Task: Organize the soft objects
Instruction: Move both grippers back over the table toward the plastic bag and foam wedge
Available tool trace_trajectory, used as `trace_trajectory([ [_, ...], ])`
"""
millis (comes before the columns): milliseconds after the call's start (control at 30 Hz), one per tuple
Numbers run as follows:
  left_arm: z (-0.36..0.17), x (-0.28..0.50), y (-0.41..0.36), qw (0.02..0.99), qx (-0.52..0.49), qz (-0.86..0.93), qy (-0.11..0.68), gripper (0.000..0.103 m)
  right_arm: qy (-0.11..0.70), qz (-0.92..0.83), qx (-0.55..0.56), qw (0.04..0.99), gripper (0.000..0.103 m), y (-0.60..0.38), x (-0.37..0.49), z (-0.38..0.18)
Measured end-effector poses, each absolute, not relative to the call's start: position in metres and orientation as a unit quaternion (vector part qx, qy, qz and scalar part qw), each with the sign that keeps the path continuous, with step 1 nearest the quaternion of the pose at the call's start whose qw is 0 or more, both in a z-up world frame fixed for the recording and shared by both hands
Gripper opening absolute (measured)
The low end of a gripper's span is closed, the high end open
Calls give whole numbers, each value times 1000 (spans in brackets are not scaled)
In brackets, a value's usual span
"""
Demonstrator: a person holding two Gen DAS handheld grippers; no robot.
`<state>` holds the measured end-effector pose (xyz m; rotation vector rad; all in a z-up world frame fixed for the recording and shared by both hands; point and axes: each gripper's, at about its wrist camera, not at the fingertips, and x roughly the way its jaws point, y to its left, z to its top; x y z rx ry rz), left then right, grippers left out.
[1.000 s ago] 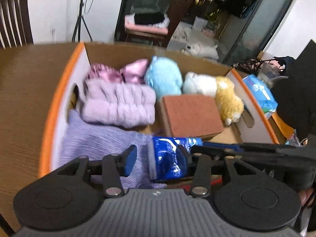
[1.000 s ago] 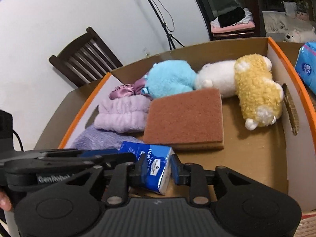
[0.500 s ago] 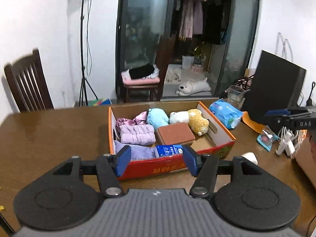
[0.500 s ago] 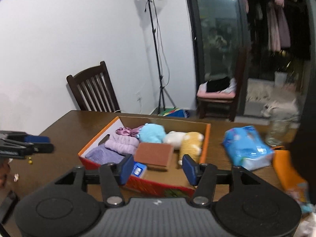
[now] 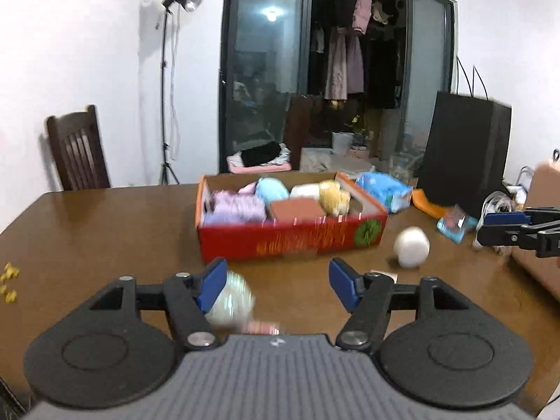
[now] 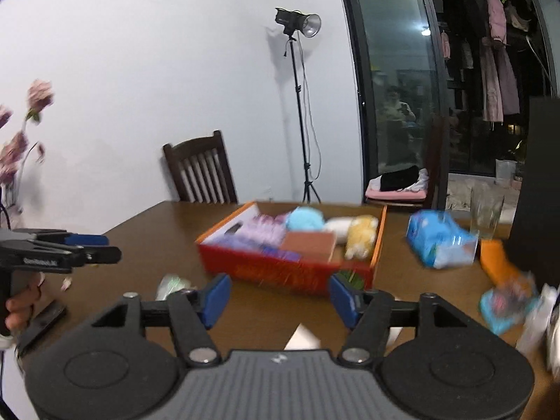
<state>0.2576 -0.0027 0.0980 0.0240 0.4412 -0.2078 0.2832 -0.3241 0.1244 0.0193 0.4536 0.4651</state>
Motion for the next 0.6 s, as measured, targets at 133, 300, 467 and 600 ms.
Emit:
trace_trajectory([
  [133,53,224,-1,964,-18,-85,252,73,234,221,11,947,66,-320,236,80],
  [300,32,226,9,956,-18,-62,285,73,267,214,49,938,67,-323,214,44],
  [467,33,244,16,958,-29,-45,282,73,269,192,48,943,67,-323,224,38],
  [600,27,264,18,952,-38,-51,300,73,279,179,48,942,67,-320,243,32],
])
